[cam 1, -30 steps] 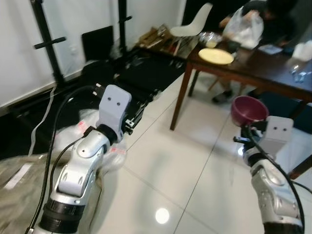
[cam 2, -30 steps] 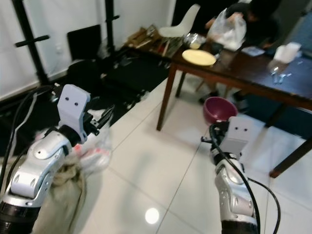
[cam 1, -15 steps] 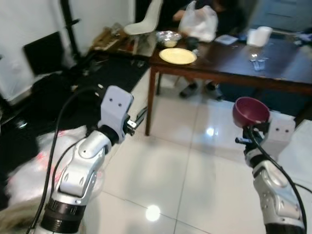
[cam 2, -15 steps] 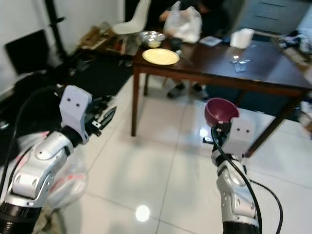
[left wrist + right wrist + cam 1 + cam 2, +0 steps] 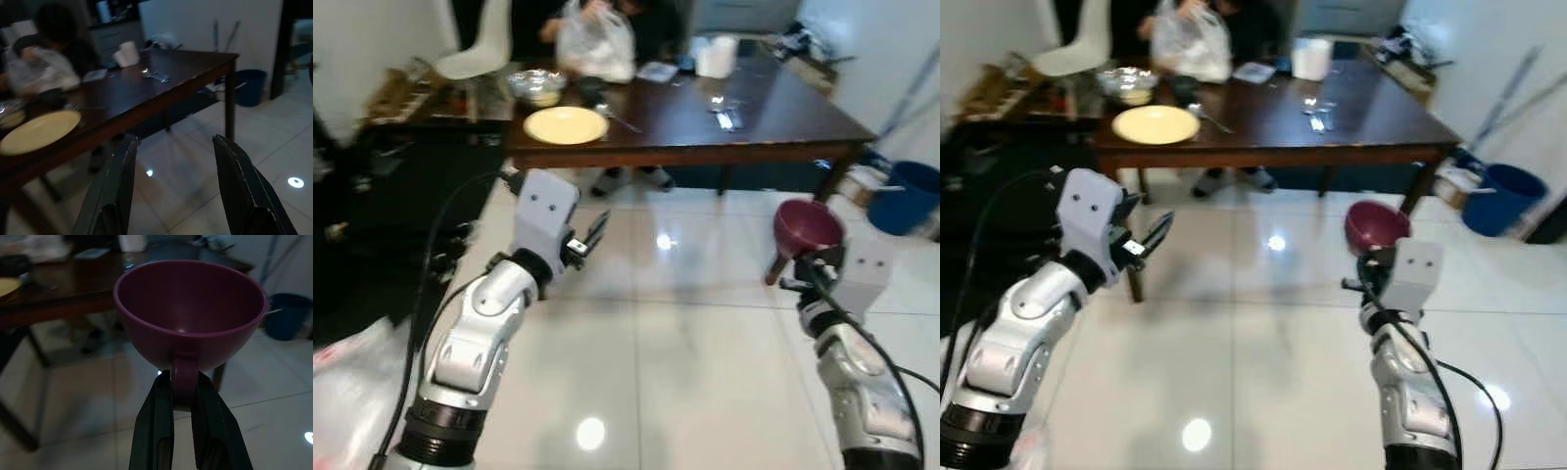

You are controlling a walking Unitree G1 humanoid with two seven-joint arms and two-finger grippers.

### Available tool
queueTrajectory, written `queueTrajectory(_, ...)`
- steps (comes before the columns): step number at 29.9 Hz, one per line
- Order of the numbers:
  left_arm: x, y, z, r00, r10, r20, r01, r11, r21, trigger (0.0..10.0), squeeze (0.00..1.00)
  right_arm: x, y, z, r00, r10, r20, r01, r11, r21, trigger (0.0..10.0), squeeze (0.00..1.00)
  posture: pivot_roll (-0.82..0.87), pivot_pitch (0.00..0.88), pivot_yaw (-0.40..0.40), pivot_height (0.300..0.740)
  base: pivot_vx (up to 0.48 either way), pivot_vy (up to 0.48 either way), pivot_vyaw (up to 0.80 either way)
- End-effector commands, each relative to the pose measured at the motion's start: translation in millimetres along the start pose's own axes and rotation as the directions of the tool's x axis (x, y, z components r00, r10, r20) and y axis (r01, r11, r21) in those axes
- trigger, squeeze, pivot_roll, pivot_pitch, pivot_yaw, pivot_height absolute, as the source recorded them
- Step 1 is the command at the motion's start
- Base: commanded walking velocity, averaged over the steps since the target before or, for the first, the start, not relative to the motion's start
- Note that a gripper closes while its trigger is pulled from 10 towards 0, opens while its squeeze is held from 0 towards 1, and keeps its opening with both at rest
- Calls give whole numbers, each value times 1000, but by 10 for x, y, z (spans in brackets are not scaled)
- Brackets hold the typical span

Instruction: Setting the table

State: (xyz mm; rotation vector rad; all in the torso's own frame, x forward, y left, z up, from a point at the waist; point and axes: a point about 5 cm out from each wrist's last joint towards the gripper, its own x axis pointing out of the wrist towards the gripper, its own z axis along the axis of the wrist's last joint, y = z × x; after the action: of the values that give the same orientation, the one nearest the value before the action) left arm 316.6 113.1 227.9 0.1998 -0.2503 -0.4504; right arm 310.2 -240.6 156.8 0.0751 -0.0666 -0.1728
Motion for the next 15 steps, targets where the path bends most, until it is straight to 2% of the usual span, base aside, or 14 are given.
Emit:
queueTrajectory(1,-18,29,-50,1000,10,-21,-10,1000,6,10000,0,-7,44,-11,1000,12,1,-12,1000,6,10000,0,-47,0,46,740,480,0,-800)
queueTrajectory(15,5,20,-36,1000,5,-15,-5,1000,6,10000,0,-4,61,4,1000,22,10,-22,1000,-6,10000,0,-49,0,51,740,480,0,-800)
